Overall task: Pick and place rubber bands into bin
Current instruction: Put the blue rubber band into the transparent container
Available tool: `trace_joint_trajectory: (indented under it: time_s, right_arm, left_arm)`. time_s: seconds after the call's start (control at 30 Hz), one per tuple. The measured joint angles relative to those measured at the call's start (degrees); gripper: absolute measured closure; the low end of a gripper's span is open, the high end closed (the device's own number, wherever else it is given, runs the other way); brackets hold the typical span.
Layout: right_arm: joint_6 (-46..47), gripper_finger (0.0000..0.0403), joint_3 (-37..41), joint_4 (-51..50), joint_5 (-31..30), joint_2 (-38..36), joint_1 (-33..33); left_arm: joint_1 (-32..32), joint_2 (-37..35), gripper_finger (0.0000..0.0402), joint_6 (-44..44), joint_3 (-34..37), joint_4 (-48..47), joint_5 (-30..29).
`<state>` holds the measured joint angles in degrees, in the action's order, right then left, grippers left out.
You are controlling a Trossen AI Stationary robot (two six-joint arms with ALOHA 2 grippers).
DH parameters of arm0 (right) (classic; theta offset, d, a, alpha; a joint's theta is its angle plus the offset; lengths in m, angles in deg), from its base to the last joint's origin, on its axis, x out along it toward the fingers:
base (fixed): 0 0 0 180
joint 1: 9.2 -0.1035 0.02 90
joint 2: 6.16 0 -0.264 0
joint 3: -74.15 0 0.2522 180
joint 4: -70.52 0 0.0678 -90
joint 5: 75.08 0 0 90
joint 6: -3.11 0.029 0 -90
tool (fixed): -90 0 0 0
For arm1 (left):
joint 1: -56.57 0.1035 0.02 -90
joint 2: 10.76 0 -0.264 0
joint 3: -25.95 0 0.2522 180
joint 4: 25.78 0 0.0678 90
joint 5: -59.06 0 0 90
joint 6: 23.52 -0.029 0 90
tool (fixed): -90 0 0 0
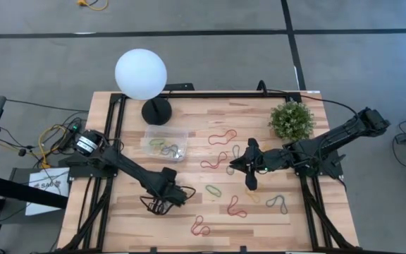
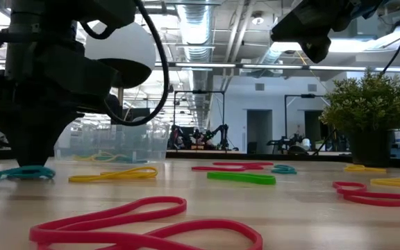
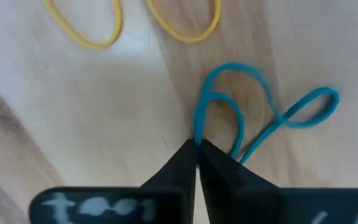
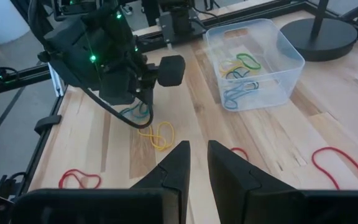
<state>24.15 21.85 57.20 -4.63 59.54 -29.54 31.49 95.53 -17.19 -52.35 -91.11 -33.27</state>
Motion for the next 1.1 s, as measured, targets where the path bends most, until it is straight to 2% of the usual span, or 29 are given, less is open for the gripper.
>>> trace_joint_trajectory:
  time_s: [0.1,0.3,0.43,0.63,0.77,0.87,1.1]
  right_arm:
    - [0.0,0.0353,0.0,0.0,0.0,0.0,0.0]
    - [0.0,0.0353,0.0,0.0,0.0,0.0,0.0]
    - [0.0,0.0353,0.0,0.0,0.0,0.0,0.0]
    - [0.0,0.0353,0.0,0.0,0.0,0.0,0.2]
    - [0.0,0.0353,0.0,0.0,0.0,0.0,0.2]
    - [0.0,0.0353,0.0,0.0,0.0,0.0,0.2]
    - [-0.1,0.0353,0.0,0.0,0.0,0.0,0.2]
  left_arm:
    - [0.2,-3.0,0.0399,-1.2,-1.0,-6.6,-1.8]
    - [1.2,-15.4,0.0401,-0.7,-1.6,-16.2,-12.4]
    - [4.1,-24.7,0.0401,0.3,-1.7,-18.7,-18.1]
    - [11.1,-35.8,0.0401,-1.3,-1.7,-18.0,-21.5]
    - [16.5,-38.5,0.0401,-3.8,-1.7,-17.6,-23.3]
    - [20.6,-38.8,0.0401,-6.4,-0.6,-13.8,-23.5]
    - [28.6,-36.1,0.0401,-14.6,5.2,1.0,-17.9]
